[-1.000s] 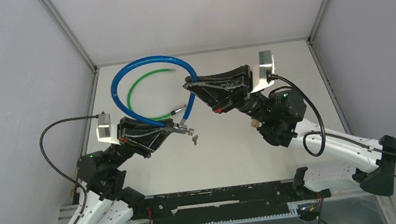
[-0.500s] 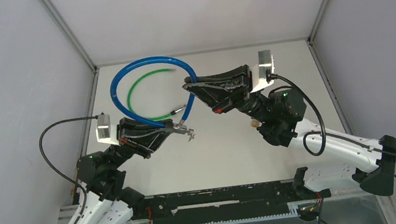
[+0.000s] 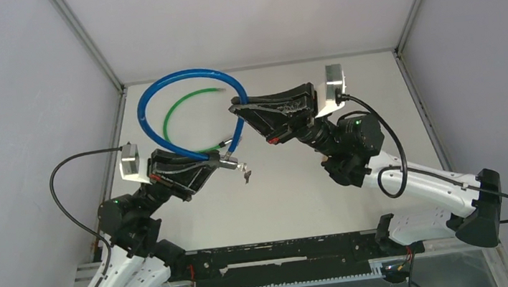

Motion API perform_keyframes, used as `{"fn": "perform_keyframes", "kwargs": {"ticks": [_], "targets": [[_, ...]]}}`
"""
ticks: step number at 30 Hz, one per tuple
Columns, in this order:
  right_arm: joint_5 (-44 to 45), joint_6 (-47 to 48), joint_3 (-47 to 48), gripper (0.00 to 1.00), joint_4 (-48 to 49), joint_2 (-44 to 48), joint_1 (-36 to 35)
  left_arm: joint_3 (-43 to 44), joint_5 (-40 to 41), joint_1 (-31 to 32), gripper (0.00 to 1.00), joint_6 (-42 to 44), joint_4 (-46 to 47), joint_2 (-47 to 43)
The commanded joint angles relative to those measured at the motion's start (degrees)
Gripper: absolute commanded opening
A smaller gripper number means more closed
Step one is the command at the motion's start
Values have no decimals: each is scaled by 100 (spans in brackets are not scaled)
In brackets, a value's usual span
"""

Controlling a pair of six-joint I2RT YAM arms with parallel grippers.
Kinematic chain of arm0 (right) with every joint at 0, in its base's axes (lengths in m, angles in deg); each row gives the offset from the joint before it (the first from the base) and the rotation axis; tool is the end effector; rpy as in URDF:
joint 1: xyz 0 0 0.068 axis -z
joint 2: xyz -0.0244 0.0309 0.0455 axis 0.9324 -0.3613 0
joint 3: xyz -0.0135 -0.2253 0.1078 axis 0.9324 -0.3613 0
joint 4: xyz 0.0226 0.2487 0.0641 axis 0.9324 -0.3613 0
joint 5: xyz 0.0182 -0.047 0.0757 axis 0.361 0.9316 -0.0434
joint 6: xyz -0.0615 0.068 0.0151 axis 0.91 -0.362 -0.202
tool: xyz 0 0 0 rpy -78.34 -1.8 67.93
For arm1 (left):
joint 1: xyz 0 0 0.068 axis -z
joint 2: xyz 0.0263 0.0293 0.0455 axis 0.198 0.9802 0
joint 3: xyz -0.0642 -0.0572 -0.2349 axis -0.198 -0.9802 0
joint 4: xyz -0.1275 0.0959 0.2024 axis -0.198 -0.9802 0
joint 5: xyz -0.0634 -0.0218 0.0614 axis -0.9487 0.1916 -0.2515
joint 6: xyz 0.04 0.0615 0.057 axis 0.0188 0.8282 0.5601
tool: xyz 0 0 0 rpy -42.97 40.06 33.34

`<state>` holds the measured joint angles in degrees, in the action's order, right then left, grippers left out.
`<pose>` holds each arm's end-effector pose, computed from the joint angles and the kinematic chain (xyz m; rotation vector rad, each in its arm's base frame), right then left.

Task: Lock with the key
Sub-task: Lock the lock.

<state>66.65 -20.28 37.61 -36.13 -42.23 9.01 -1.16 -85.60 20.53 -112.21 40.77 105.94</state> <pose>0.1285 0.2544 0.4959 -0.4994 0.6766 1.3265 0.1117 -0.1204 0.3959 0.4525 1.0208 -1.4359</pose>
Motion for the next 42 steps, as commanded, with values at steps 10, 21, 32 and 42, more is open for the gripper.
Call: {"fn": "perform_keyframes", "kwargs": {"ticks": [10,21,32,42], "targets": [[-103,-345,-188,0,10,-138,-202,532,136,-188,0,42,809,25],[-813,68,-218,0,-875,-162,-360,572,333,-559,0,28,856,-46],[-2444,-874,-220,6,-753,-331,278,585,247,-812,0,-185,995,-116],[-1765,-568,-209,44,-809,-31,378,110,-80,-804,0,175,685,-353]]}}
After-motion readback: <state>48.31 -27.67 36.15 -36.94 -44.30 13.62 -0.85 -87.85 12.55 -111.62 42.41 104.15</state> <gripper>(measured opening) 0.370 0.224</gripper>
